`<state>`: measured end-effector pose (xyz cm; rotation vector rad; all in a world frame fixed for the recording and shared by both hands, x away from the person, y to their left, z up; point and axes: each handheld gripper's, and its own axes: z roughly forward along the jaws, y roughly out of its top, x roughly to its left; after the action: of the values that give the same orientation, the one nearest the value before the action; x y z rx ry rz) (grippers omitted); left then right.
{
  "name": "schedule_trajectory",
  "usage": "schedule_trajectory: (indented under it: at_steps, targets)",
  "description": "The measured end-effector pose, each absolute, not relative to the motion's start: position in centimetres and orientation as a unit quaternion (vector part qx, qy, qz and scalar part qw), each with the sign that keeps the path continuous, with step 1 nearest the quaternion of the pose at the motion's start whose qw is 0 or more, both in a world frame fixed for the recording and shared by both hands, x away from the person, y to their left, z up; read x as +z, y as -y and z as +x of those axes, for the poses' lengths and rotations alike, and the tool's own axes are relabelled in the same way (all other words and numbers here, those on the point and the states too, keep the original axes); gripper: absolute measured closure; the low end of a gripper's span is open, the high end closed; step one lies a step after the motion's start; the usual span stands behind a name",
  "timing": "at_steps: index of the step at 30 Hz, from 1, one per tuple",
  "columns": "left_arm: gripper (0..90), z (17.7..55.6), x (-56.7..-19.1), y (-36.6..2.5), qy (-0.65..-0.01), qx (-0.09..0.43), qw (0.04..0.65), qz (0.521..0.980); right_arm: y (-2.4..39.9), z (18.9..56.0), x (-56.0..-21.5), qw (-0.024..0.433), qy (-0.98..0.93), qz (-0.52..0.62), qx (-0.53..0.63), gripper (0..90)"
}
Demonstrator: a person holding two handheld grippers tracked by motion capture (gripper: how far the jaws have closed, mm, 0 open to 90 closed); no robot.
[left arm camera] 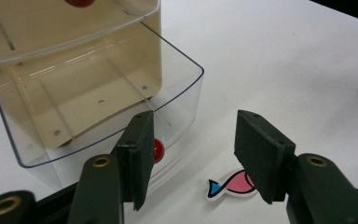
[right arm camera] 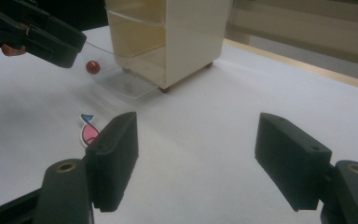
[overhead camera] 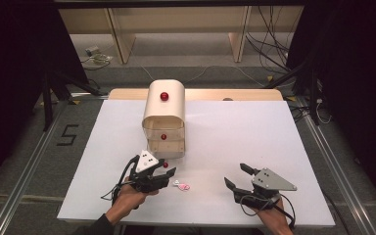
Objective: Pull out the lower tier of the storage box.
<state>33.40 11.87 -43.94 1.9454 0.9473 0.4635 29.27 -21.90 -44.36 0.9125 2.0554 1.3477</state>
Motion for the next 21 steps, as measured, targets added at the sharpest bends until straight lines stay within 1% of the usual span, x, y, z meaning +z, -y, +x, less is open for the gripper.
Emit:
schedule_trajectory:
  at_steps: [4,21]
  targets:
    - [45.2,33.34,-43.99,-11.74,-0.382,0.187,0.447,0.787,21.89,29.25,-44.36,0.257,-0.758,0.336,0.497,31.0]
    - [44.0,33.17,-44.22,-11.27,-0.369,0.187,0.438,0.798,21.83,29.22,-44.4,0.255,-0.758,0.337,0.496,31.0]
